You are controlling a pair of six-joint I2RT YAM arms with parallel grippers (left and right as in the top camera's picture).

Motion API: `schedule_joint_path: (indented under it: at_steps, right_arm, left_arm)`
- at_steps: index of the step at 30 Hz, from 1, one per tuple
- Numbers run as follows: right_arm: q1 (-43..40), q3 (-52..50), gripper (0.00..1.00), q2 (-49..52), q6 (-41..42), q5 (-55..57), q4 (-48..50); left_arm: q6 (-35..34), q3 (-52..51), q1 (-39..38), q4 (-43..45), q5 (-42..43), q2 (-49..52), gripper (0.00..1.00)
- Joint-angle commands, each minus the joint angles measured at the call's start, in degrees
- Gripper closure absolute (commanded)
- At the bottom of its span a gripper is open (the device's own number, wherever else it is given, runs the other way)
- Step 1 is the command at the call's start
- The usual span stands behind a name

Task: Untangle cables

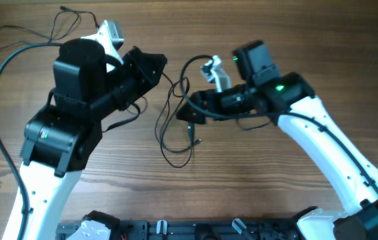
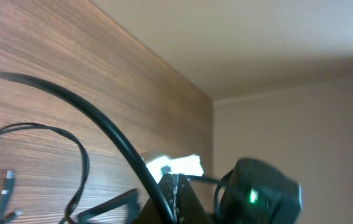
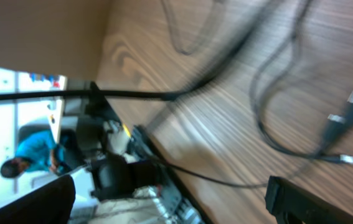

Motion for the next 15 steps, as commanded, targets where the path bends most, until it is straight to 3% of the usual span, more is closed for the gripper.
schedule_joint_path:
  at_steps: [1, 7, 15]
  right_arm:
    - [3.6, 0.0, 0.00, 0.7, 16.0, 3.0, 6.6]
    - [8.2, 0.0, 0.00, 0.7, 26.2, 11.7, 12.0]
    - [11.4, 0.0, 0.02, 0.7, 34.6, 23.0, 14.4]
  left_arm:
    - [-6.2, 0.4, -0.3, 2.7, -3.9, 0.6, 0.96]
    - [-14.0, 0.4, 2.1, 2.6, -11.7, 0.6, 0.96]
    - [-23.8, 0.4, 7.8, 2.4, -5.1, 0.6, 0.96]
